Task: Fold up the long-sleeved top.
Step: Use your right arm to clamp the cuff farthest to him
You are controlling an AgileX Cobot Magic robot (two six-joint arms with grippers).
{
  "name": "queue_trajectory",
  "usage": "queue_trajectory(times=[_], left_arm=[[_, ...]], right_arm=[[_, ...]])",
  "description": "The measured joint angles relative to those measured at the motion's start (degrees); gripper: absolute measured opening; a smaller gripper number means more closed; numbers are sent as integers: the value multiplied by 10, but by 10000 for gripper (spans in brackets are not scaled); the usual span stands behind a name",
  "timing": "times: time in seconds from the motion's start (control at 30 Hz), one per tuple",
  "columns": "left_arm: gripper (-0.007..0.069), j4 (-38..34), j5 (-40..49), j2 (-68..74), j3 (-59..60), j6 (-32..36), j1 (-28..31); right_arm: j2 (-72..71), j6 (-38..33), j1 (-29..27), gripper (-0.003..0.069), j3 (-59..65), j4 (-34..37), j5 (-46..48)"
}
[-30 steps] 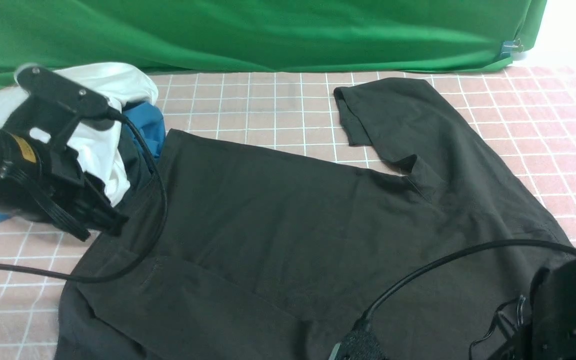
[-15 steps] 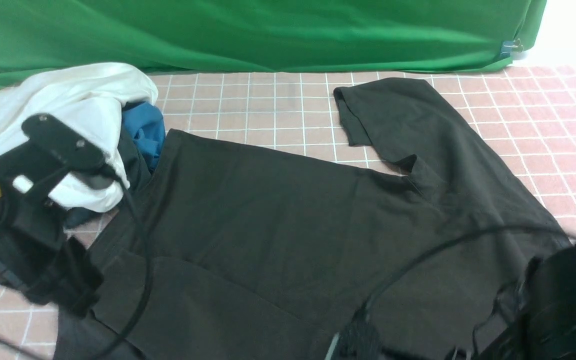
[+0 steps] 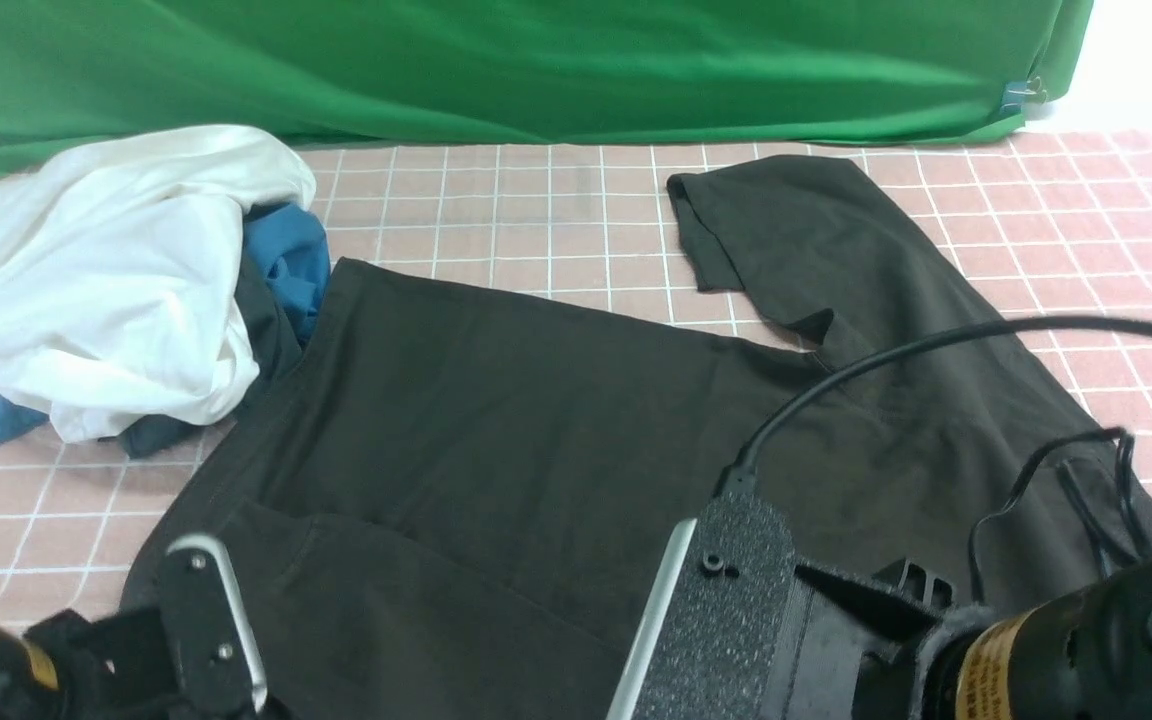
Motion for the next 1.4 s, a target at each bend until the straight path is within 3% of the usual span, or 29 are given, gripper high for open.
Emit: queue_trajectory(times=[0.2, 0.43, 0.7, 0.9, 1.0, 1.4], left_arm=[[431, 0, -22, 0, 31, 117, 0], [425, 2, -75, 2, 53, 136, 0], [335, 14, -78, 24, 64, 136, 0], [102, 16, -55, 25, 59, 103, 0], [29, 45, -31, 24, 45, 102, 0], [18, 92, 138, -25, -9, 106, 0]], right_arm=[[0, -7, 0, 548, 17, 0, -36], [0, -10, 0, 548, 18, 0, -66], [0, -11, 0, 548, 18, 0, -80], [0, -11, 0, 548, 18, 0, -86], [0, -11, 0, 548, 18, 0, -88], [0, -27, 0, 548, 18, -4, -92]])
